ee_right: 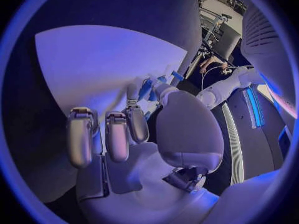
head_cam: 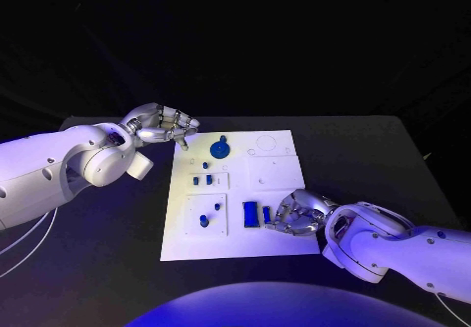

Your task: Assemble the parts on the task board

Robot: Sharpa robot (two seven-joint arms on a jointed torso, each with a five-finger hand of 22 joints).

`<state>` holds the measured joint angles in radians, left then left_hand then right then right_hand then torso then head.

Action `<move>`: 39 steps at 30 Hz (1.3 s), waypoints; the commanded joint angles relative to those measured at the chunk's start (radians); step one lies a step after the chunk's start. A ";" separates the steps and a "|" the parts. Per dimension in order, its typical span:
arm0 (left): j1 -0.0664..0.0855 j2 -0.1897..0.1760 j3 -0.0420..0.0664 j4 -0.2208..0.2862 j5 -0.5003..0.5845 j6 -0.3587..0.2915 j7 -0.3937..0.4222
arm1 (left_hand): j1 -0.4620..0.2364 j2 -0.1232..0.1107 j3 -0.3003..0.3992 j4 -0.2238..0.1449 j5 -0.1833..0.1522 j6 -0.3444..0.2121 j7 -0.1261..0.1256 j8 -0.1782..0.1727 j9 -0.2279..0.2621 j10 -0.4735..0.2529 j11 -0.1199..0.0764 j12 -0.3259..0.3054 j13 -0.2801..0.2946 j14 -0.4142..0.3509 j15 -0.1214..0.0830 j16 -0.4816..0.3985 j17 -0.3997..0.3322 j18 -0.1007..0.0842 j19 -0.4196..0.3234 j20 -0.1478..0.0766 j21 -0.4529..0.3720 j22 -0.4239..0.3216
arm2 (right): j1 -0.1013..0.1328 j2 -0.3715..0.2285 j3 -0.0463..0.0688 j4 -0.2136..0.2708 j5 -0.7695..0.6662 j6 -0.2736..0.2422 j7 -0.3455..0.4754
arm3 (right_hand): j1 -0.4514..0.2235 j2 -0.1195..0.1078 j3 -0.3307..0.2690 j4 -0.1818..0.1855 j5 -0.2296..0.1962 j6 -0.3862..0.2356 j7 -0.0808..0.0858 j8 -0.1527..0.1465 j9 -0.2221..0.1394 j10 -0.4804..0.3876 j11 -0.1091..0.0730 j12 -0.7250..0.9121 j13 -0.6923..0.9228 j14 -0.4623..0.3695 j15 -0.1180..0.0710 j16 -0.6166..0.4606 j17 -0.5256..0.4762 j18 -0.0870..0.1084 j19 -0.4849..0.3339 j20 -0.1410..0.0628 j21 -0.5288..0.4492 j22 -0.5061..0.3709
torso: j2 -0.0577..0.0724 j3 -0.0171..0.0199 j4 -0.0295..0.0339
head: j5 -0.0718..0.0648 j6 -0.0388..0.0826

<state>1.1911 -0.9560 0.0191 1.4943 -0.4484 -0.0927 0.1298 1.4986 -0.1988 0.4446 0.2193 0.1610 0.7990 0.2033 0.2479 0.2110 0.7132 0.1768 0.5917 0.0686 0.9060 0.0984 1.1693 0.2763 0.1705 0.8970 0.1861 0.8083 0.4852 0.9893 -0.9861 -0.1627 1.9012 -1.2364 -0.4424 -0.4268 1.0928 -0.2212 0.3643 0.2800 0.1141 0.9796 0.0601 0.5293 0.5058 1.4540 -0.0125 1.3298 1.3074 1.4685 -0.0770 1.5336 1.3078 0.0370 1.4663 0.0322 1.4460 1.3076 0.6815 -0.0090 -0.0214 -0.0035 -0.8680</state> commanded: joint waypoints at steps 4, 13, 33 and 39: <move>0.000 0.001 0.001 0.002 0.003 0.009 0.009 | -0.009 -0.002 0.004 0.001 0.003 -0.007 0.035 0.004 -0.002 -0.006 0.000 0.005 -0.001 -0.009 0.001 0.000 0.001 0.013 0.001 0.004 -0.003 0.000 | -0.001 0.009 0.000 -0.020 -0.005 -0.018 -0.022 | 0.009 0.010 -0.008 0.004 -0.001 0.001 0.002 -0.004 0.001 0.007 0.000 0.006 0.097 0.086 0.002 0.001 0.184 -0.014 0.073 -0.001 0.004 0.233 | 0.000 0.0002 -0.0008 | 0.003 -0.001; 0.000 0.001 0.001 0.002 0.003 0.010 0.008 | -0.009 -0.002 0.004 0.001 0.003 -0.007 0.035 0.004 -0.002 -0.006 0.000 0.005 -0.001 -0.009 0.001 0.000 0.001 0.013 0.001 0.004 -0.003 0.000 | -0.001 0.015 0.000 -0.027 0.006 -0.005 -0.027 | 0.025 0.011 -0.017 -0.002 -0.001 0.000 0.001 -0.005 0.001 0.006 0.000 0.005 0.096 0.086 0.001 0.001 0.184 -0.014 0.073 -0.001 0.003 0.232 | -0.002 0.0003 -0.0030 | 0.002 0.000; 0.000 0.000 0.000 0.002 0.003 0.009 0.007 | -0.009 -0.002 0.004 0.001 0.003 -0.007 0.035 0.004 -0.002 -0.006 0.000 0.005 -0.001 -0.009 0.001 0.000 0.001 0.013 0.001 0.004 -0.003 0.000 | -0.001 0.016 0.000 -0.026 -0.003 0.005 -0.022 | 0.128 0.016 -0.020 -0.040 0.003 0.004 0.001 -0.016 -0.004 0.006 -0.001 0.005 0.098 0.085 0.000 0.000 0.183 -0.013 0.073 -0.002 0.001 0.232 | -0.002 -0.0013 -0.0029 | 0.001 0.001; 0.000 -0.002 0.000 0.002 0.004 0.006 0.010 | -0.009 -0.002 0.004 0.001 0.003 -0.007 0.035 0.004 -0.002 -0.006 0.000 0.005 -0.001 -0.009 0.001 0.000 0.001 0.013 0.001 0.004 -0.003 0.000 | 0.005 -0.008 0.001 -0.004 0.038 -0.023 0.010 | 0.101 0.010 -0.046 -0.007 0.003 0.007 0.003 -0.020 -0.007 0.006 0.001 0.004 0.098 0.085 0.002 0.000 0.182 -0.013 0.072 0.000 -0.002 0.231 | -0.004 -0.0011 -0.0034 | 0.001 0.008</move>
<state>1.1912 -0.9583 0.0190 1.4946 -0.4483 -0.0928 0.1294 1.4986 -0.1989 0.4445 0.2193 0.1610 0.7990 0.2033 0.2479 0.2111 0.7132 0.1768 0.5917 0.0686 0.9060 0.0984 1.1693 0.2763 0.1704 0.8970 0.1861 0.8083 0.4851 0.9923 -0.9891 -0.1611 1.8930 -1.2251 -0.4518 -0.4276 1.2033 -0.2100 0.3180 0.2651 0.1161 0.9761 0.0636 0.5066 0.4962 1.4540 -0.0125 1.3297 1.3080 1.4684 -0.0770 1.5336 1.3075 0.0371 1.4663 0.0322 1.4461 1.3080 0.6789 -0.0096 -0.0242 -0.0020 -0.8634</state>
